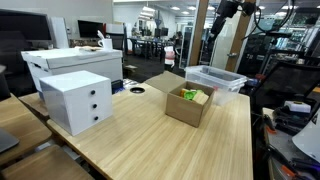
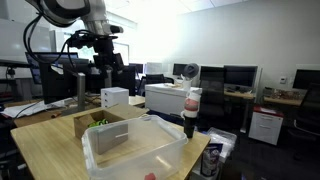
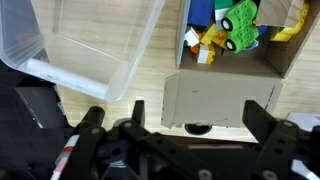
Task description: Close the lid of the cardboard box
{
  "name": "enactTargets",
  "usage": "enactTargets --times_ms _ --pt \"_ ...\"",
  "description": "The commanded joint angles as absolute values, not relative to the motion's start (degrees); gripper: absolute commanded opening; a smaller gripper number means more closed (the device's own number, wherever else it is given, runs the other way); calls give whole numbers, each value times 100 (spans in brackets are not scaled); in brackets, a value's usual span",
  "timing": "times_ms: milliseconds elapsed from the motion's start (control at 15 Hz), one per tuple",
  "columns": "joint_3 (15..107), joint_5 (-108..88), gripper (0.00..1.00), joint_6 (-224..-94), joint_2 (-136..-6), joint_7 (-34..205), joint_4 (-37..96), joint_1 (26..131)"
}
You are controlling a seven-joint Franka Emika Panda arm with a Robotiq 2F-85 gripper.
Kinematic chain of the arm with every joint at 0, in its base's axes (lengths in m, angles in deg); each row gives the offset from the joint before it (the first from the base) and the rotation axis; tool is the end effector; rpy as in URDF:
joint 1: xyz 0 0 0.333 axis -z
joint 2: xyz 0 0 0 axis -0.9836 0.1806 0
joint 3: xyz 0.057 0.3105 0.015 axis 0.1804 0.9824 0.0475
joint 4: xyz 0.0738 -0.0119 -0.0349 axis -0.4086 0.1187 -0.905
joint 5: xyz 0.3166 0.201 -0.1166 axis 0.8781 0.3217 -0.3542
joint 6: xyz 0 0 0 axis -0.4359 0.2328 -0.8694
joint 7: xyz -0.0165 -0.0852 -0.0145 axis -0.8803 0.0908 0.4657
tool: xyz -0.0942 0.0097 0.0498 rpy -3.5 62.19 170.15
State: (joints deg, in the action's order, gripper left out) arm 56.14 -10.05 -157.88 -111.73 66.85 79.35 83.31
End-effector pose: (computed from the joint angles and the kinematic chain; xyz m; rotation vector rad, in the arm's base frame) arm 0.4257 -0.0983 0.4678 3.0722 0.1007 0.4101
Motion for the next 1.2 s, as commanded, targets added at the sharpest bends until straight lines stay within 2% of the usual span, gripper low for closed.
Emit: enactTargets --times_ms 0,467,1133 --pt "5630 -997 100 -15771 -11173 6681 7925 8344" --pt "5636 -997 100 -15846 -11103 6670 7919 8327" --pt "5792 -904 100 -16626 -10390 6749 7606 8082"
